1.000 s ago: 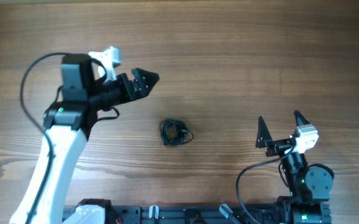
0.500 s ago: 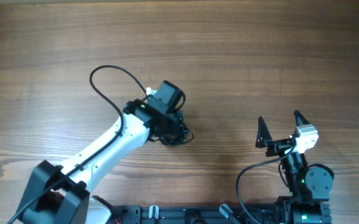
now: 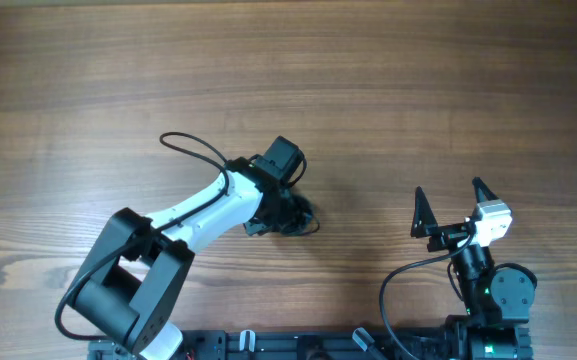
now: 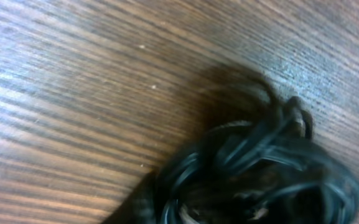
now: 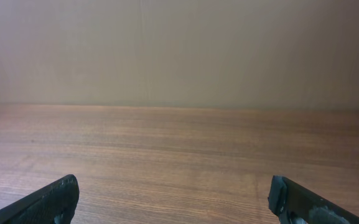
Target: Untangle cables
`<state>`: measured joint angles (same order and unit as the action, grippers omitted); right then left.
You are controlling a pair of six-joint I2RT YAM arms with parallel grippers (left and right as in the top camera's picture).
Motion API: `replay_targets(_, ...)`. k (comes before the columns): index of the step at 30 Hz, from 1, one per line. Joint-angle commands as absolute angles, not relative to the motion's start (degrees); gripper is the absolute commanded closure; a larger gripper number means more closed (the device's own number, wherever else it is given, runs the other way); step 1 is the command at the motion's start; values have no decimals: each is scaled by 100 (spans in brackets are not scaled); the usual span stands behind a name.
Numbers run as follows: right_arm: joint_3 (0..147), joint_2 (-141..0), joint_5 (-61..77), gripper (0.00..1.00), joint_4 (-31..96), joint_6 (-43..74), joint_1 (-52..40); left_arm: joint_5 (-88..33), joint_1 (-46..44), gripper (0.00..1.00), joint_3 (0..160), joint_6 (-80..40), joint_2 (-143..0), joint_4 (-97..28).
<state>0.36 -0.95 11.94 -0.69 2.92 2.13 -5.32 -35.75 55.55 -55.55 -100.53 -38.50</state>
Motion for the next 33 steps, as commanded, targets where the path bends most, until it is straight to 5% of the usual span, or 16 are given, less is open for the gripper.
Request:
replay_targets(1,30,-64,1166,0,-84,237,193,-274,-3586,96,5518,-5636,-10127,-3752)
replay_targets(6,30,-64,1166,0,-84,237,193,379,-3153,96,5839,-5347,-9732,-4136)
replay_targets(9,30,-64,1166,0,-84,237,193,506,-2915,96,6047,-1557,-9244,-3791)
replay_targets(15,30,-64,1166,0,-84,239,193,572,-2921,96,6045,954,-9214,-3811)
replay_targets(19,30,-64,1166,0,-84,237,193,589,-2923,96,6045,947,-9214,-3793)
replay_targets(22,30,-64,1170,0,-231,746,193,587,-2921,96,6045,-432,-9214,-3723)
replay_targets(26,30,-209,2816,0,-185,6958,183,587,-2923,96,6045,-3026,-9214,-3658)
replay_targets(28,30,-336,2742,0,-242,8344,183,541,-2923,96,6045,-3590,-9214,-3636)
replay_targets(33,513,-517,2888,0,-12,5378,185,-60,-2923,96,6045,-3627,-9131,-3682)
